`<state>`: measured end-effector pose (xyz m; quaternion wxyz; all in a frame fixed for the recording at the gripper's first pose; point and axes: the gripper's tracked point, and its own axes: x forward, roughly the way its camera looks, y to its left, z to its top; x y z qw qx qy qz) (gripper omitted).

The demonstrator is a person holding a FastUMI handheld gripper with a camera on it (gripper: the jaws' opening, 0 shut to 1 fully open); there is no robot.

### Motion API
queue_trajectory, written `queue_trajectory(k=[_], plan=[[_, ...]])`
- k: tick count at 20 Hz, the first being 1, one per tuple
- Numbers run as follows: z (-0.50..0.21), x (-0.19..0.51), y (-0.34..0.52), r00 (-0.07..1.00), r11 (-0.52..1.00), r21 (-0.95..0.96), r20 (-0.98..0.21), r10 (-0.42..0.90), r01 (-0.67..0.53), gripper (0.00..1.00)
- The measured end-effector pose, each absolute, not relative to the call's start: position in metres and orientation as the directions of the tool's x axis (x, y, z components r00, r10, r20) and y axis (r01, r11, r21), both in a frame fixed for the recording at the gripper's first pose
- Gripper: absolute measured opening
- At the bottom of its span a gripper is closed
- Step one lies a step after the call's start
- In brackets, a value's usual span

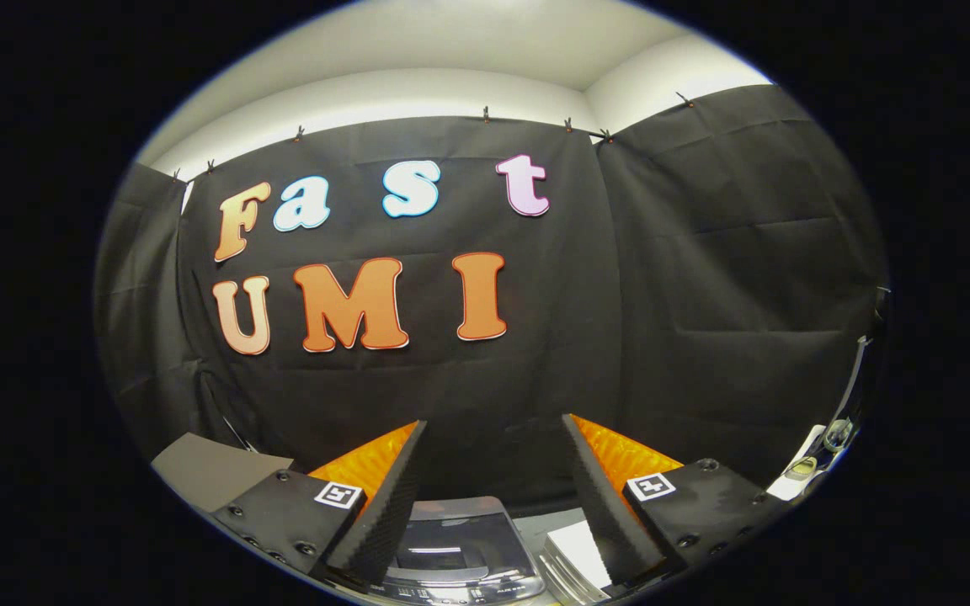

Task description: Put the clothes into the washing machine and then close the washing machine lid.

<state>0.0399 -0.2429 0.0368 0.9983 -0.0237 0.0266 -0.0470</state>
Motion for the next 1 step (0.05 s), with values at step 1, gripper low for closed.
queue_trajectory(k=[1], plan=[[0.0356,0.0363,-0.2377,0.995,0.995,-0.048,-0.046,-0.092,0.09,0.98]])
